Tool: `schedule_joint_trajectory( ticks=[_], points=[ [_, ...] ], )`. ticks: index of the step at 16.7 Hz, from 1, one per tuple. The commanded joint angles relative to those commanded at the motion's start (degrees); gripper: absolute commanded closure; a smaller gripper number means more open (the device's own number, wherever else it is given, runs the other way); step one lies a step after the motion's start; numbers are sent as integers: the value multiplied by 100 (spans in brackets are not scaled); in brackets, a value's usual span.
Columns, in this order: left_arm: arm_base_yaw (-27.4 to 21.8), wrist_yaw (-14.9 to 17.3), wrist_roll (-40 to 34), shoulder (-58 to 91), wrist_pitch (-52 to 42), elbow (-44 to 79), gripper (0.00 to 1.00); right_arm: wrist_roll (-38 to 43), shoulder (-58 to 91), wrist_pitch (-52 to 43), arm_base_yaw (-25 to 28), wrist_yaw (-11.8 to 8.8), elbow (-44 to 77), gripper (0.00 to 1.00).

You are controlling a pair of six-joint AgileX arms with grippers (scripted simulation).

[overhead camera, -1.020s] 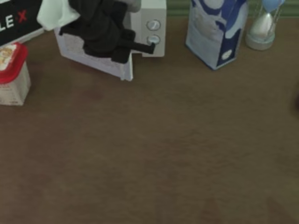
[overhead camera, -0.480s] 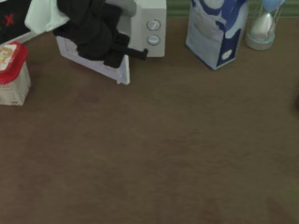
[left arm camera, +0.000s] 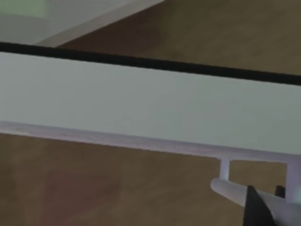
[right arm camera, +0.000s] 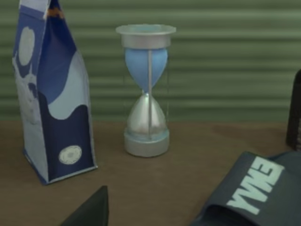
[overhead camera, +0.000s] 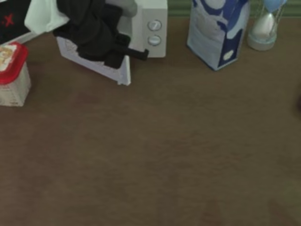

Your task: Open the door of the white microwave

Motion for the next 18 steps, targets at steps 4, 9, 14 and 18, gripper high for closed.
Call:
schedule_joint_trajectory(
  ticks=[4,9,14,18],
  points=[
    [0,0,0,0,0,0,100,0,0,0,0,0,0,0],
    [0,0,0,0,0,0,100,0,0,0,0,0,0,0],
    [0,0,0,0,0,0,100,0,0,0,0,0,0,0],
    [17,129,141,-76,23,-117,100,0,0,0,0,0,0,0]
  ],
)
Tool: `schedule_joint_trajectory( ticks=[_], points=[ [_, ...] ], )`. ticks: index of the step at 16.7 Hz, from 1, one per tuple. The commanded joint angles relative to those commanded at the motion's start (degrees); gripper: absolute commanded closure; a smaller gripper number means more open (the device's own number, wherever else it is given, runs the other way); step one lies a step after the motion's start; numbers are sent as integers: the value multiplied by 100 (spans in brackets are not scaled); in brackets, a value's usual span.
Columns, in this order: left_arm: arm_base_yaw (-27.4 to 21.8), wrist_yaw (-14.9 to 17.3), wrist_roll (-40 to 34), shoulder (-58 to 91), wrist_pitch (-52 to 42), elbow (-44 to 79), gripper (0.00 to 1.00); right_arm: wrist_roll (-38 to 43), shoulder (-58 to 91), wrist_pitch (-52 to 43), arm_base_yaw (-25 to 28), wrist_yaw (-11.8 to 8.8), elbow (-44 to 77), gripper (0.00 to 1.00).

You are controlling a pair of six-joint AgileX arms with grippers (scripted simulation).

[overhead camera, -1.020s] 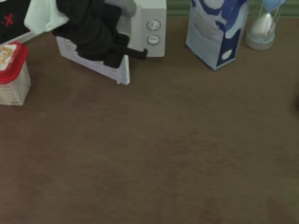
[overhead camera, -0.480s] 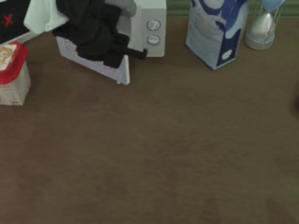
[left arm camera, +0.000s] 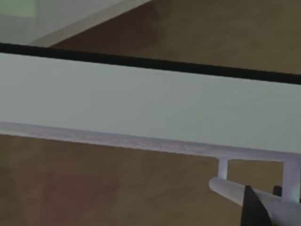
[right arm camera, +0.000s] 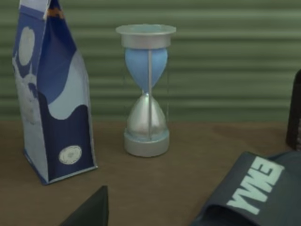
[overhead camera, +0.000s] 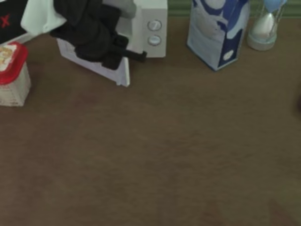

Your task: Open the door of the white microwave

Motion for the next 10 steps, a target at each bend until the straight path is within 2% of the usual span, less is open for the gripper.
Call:
schedule_joint_trajectory(
  ticks=[4,10],
  points=[
    [147,171,369,-176,35,-213,100,0,0,0,0,0,0,0],
    [152,178,385,-184,37,-220,100,0,0,0,0,0,0,0]
  ],
)
